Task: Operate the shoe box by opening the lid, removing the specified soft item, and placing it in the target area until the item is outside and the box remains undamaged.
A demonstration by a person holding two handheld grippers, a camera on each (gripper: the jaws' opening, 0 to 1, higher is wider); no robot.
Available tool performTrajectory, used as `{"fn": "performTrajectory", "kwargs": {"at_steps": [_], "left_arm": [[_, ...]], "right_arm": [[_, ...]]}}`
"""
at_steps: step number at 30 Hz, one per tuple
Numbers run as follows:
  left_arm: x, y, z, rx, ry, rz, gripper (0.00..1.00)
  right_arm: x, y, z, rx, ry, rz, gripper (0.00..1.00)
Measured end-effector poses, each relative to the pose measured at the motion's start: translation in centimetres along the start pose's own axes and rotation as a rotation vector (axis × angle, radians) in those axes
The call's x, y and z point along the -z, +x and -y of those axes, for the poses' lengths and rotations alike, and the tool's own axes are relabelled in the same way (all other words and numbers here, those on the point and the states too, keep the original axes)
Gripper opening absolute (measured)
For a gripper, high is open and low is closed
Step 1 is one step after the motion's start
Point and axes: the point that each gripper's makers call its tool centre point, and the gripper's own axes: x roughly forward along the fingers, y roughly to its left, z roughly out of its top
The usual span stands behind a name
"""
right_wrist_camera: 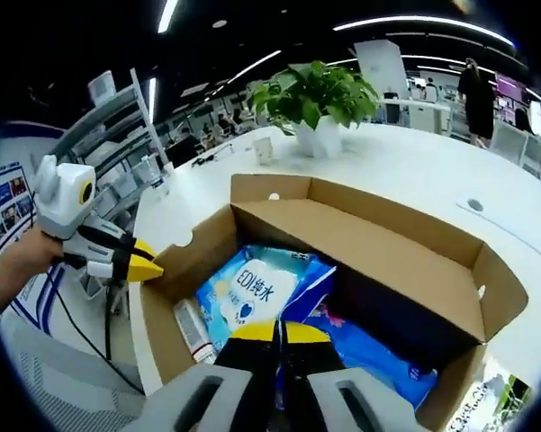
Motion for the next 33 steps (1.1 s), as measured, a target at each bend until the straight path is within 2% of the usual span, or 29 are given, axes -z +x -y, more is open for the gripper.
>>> {"fn": "performTrajectory", "kwargs": {"at_steps": [6,9,11,13,15,16,17,18,21,22,25,31,33], "left_arm": [[-0.6,-0.1,0.2,-0.016,0.035,-0.002,0.08],[-1.4,-0.2,0.7,-0.020,0.055,0.012,0.15],[-2.1,-0.2,0.6,-0.045,0.095,0.017,0.17],[-2.7,-0.2,0.8,-0.051,0.101,0.023,0.20],[-3.2,0.0,1.0,-0.047,0.107,0.029,0.23],[-4.3,0.1,1.5,-0.025,0.122,0.081,0.19],[-4.5,0.1,1.9,-0.011,0.097,0.084,0.15],[-4.6,0.2,2.1,-0.009,0.105,0.073,0.12],[-5.0,1.0,3.5,0.042,0.093,0.075,0.16],[-4.9,1.4,4.0,0.065,0.085,0.061,0.17],[-4.5,2.7,4.0,0.056,0.121,0.024,0.16],[-3.8,4.6,4.6,0.098,0.103,-0.041,0.18],[-3.1,5.3,5.1,0.133,0.075,-0.084,0.19]], "right_arm": [[0.1,-1.5,0.5,0.023,0.035,0.029,0.00],[0.3,-1.9,0.6,0.036,0.029,0.036,0.00],[0.5,-2.0,0.8,0.039,0.035,0.040,0.00],[0.6,-2.1,0.9,0.042,0.041,0.041,0.00],[0.6,-2.0,0.9,0.046,0.039,0.043,0.00],[0.7,-2.1,0.9,0.047,0.041,0.043,0.00],[0.7,-2.1,0.9,0.048,0.044,0.043,0.00],[0.7,-2.0,1.0,0.048,0.046,0.043,0.00],[0.8,-2.0,1.1,0.050,0.047,0.042,0.00],[0.8,-1.9,1.1,0.052,0.045,0.042,0.00],[0.9,-1.9,1.1,0.055,0.042,0.042,0.00],[1.0,-1.8,1.3,0.064,0.031,0.040,0.00],[1.1,-1.8,1.4,0.066,0.033,0.039,0.00]]}}
